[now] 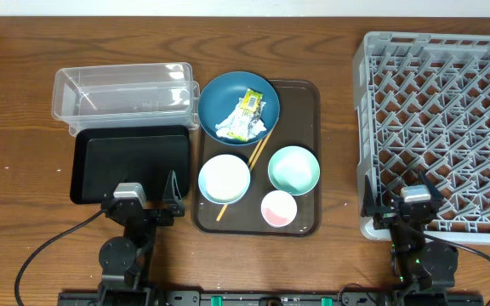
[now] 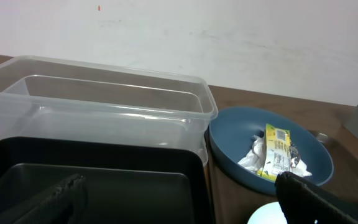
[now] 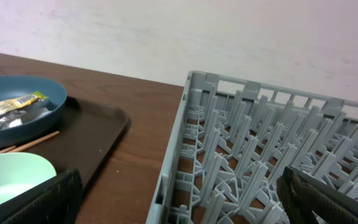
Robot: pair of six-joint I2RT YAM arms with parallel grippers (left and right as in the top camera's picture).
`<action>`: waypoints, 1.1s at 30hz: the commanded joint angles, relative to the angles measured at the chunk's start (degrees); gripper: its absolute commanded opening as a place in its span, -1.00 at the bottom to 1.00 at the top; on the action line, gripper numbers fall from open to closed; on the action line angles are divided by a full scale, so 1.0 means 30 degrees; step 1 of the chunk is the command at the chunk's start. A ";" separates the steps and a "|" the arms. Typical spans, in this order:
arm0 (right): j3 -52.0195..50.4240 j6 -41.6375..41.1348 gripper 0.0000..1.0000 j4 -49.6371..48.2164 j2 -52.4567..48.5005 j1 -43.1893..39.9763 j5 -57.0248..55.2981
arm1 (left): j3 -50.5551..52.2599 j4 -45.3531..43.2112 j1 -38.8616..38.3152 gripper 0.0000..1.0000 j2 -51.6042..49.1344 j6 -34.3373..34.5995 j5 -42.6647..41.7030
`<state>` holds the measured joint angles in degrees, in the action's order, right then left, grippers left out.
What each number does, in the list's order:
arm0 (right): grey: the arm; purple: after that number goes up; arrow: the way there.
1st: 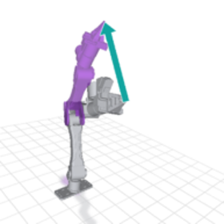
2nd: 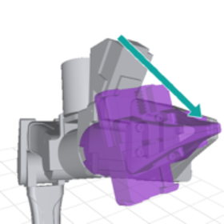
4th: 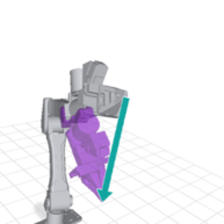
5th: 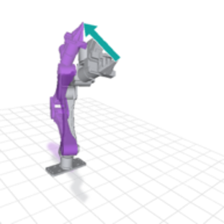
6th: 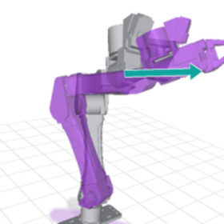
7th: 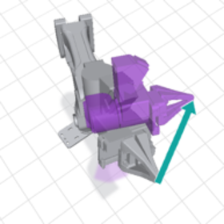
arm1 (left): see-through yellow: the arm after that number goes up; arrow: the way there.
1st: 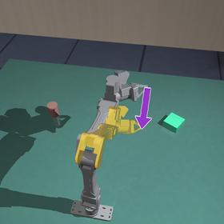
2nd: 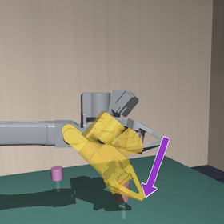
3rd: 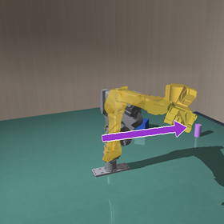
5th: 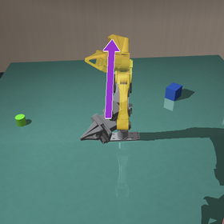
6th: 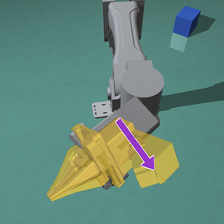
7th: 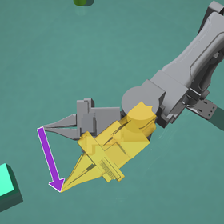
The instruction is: Sort waste into correct bins and load items into the dishwasher rack
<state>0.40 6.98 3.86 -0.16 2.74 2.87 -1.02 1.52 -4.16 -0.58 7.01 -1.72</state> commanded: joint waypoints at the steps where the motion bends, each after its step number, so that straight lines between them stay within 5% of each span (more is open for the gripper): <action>1: -0.0029 0.0189 0.99 0.0073 -0.0051 -0.0102 -0.0022 | 0.0262 0.0838 0.0095 0.98 0.0117 -0.0328 0.0306; 33: 0.0350 0.0109 0.99 -0.1508 -0.0131 -0.0102 -0.1086 | -0.0561 0.0838 0.0095 0.97 -0.0532 -0.0182 0.0306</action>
<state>0.43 6.96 -0.38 -0.27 2.74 2.04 -1.56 2.24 -4.16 -0.89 7.03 -1.72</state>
